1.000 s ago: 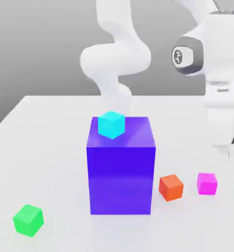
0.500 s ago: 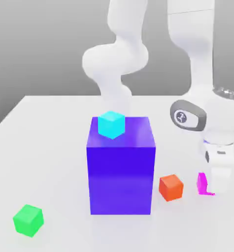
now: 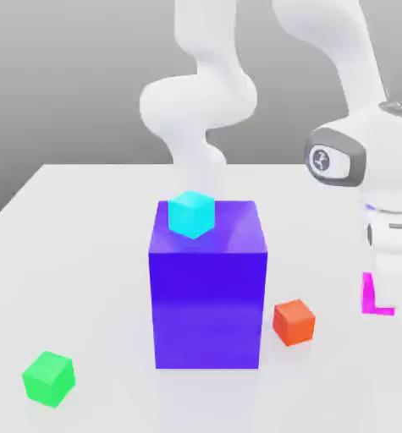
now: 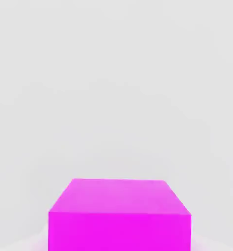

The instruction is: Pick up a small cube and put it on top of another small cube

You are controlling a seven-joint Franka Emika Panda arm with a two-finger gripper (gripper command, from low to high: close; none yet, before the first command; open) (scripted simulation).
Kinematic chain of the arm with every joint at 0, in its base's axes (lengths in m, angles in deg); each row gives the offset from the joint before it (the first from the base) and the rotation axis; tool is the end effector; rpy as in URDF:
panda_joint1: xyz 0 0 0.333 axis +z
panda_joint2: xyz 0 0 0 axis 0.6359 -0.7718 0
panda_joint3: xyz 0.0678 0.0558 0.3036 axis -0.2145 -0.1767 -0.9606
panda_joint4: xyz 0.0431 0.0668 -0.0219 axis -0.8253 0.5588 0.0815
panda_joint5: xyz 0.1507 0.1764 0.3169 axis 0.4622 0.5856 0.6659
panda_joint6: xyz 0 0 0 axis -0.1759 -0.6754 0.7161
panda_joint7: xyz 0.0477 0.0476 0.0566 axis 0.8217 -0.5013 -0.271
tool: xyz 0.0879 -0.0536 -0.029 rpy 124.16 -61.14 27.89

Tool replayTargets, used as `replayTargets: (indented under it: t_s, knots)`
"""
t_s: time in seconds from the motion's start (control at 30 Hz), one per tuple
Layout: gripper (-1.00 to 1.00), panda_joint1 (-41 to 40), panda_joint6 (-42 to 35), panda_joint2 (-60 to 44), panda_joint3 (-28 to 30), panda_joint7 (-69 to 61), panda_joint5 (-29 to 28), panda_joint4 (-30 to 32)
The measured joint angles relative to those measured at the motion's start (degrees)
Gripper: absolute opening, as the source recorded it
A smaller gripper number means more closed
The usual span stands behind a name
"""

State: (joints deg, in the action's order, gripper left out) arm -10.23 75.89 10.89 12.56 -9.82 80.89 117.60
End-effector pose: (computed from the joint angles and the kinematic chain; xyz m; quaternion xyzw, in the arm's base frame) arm 0.3681 0.2457 0.2264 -0.9851 -0.1660 -0.0375 0.0237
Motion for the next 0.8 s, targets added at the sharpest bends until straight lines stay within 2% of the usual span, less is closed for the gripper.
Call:
replayTargets:
  t_s: [0.73,0.8]
  knots:
    - [-1.0,-26.2,-9.4,-1.5,21.9,29.6,7.5,-16.1]
    - [-1.0,-28.4,-10.2,-1.7,23.7,32.4,7.4,-15.5]
